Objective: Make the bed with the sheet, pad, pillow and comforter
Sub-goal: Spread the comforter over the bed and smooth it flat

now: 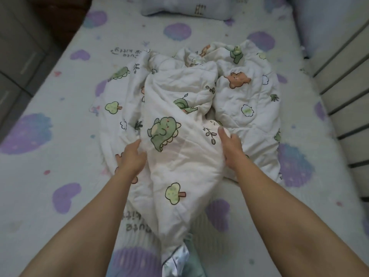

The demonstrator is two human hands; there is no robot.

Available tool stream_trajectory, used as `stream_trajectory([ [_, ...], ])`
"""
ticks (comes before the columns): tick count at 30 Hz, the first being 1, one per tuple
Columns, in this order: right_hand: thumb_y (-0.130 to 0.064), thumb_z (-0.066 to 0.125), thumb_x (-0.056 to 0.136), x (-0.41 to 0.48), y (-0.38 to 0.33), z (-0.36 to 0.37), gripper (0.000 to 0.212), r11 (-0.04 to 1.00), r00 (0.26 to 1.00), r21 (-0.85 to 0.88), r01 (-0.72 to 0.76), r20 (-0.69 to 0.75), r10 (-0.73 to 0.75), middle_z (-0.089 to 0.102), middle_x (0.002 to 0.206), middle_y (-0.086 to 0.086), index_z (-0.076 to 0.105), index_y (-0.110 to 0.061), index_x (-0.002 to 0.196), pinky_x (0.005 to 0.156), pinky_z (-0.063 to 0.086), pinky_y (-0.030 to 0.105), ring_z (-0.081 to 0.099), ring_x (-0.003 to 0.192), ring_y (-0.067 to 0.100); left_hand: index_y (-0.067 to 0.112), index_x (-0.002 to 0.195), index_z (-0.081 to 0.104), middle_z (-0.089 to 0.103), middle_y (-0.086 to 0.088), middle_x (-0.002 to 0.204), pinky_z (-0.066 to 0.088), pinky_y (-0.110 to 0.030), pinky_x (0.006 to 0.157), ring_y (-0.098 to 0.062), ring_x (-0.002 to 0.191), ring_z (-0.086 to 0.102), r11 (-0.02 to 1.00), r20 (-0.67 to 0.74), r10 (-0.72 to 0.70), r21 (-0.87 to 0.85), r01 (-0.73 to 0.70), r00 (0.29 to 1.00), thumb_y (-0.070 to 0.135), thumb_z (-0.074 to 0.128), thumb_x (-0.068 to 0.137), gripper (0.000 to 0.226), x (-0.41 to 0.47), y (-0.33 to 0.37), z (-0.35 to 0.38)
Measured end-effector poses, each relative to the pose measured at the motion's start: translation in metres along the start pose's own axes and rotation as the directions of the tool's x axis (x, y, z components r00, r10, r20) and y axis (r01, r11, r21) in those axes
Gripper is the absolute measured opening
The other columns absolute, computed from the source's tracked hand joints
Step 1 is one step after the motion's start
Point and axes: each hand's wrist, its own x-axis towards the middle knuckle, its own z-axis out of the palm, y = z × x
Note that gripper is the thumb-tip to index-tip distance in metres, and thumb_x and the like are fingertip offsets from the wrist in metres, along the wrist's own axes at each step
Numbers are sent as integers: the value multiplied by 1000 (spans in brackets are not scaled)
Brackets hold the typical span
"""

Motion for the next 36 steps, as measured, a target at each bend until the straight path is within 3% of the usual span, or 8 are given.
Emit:
stream_trajectory([
  [6,-21,87,65,-3,-3,-59,82,962,978,-264,65,211,-8,53,120,0,40,-16,132,88,49,33,56,106,18,12,145,34,40,-13,144,37,-39,105,-32,131,40,986,83,166,-27,-164,983,18,56,91,59,2,66,46],
  [10,-18,83,60,0,20,-78,52,871,958,-487,-58,218,186,63,100,10,58,-7,104,64,52,29,61,83,22,16,151,15,14,-14,155,24,-36,112,-29,142,19,967,130,223,93,-236,966,18,58,91,74,9,88,72],
  [13,-2,68,74,-3,38,-88,25,957,965,-288,-23,243,97,63,86,5,60,-13,94,60,49,26,60,76,21,19,152,9,1,-13,158,18,-42,116,-31,145,7,866,129,337,346,-360,933,20,56,92,76,20,106,86],
  [18,11,50,77,-5,58,-99,41,999,957,-29,25,291,-16,65,99,5,61,-17,105,72,50,32,59,90,22,13,148,27,22,-11,154,25,-39,109,-29,138,27,658,224,549,479,-582,805,18,48,93,59,37,157,113],
  [25,-16,56,78,0,66,-109,43,997,896,-63,-32,440,57,64,118,8,59,-24,120,96,51,47,62,107,28,28,152,-1,17,-12,156,24,-43,111,-31,144,13,590,495,394,510,-626,774,28,47,96,74,57,191,169],
  [29,-29,66,79,5,90,-124,41,985,803,-25,-169,576,153,68,112,9,62,-17,118,92,52,39,65,103,27,44,146,-16,28,-12,144,41,-46,97,-38,133,31,338,562,321,684,-646,763,22,63,84,102,64,175,197],
  [33,-28,83,70,3,114,-133,48,960,760,-269,-76,608,231,70,112,4,65,-18,114,95,52,40,66,104,21,30,141,40,44,-6,134,44,-43,93,-28,123,45,100,567,171,804,-587,806,29,53,89,53,62,154,216],
  [36,-33,85,60,-2,131,-129,56,901,774,-434,-23,563,291,69,109,6,65,-15,109,92,53,45,66,99,22,33,121,59,37,2,135,31,-46,104,-25,129,28,-90,607,319,784,-614,728,33,56,85,36,59,135,210],
])
